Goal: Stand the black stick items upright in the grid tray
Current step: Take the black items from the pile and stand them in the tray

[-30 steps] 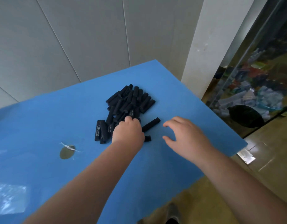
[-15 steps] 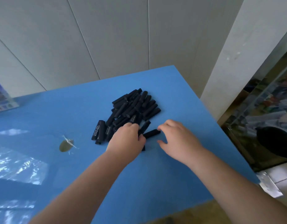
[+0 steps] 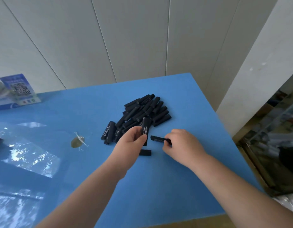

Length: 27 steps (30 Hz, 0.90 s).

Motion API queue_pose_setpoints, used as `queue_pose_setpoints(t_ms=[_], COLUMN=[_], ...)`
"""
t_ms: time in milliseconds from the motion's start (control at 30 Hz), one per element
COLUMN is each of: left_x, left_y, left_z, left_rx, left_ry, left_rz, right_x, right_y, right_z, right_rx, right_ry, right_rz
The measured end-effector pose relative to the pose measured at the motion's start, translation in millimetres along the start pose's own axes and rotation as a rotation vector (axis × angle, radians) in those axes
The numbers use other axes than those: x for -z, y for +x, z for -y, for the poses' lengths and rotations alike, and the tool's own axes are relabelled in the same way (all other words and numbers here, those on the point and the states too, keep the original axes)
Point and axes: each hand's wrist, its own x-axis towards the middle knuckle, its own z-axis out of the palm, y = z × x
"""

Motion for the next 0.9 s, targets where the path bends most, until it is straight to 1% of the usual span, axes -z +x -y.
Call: queue_pose_setpoints(t_ms=[100,267,367,433,533,700,800,900], left_x=[-1.5,-5.3,-8.7,-10.0,-10.0,0.7,16.4,36.2], left_y=[-1.3,-0.5,-3.2,-6.2,-10.8,-20.3,-29.1,-39.0], left_z=[-0.2,-2.1,-6.8,-8.4,-7.4,1.3,8.3,15.0], left_rx=[-0.027,0.007,0.005,0.004,0.012,0.034,0.037,0.068], left_ry=[-0.008,-0.044,-0.112,-0.143,-0.168,-0.184,-0.17,-0.184], left_rz=[-0.036,-0.044,-0.014,0.008,0.024,0.0,-0.052,-0.128], right_x=[10.7,28.6,36.5,39.1,37.5,26.7,18.7,8.4], right_y=[-5.6,-12.5,-14.4,-15.3,-15.1,-12.6,-9.3,-4.8], right_z=[-4.4,-7.4,-4.9,-2.6,3.3,17.0,33.5,55.8], right_rx=[-0.059,-0.129,-0.159,-0.186,-0.163,-0.089,-0.11,-0.104], right_ry=[0.234,0.554,0.825,0.942,1.013,0.997,1.153,1.178], right_rz=[-0.088,-0.203,-0.211,-0.175,-0.107,-0.039,0.015,0.069])
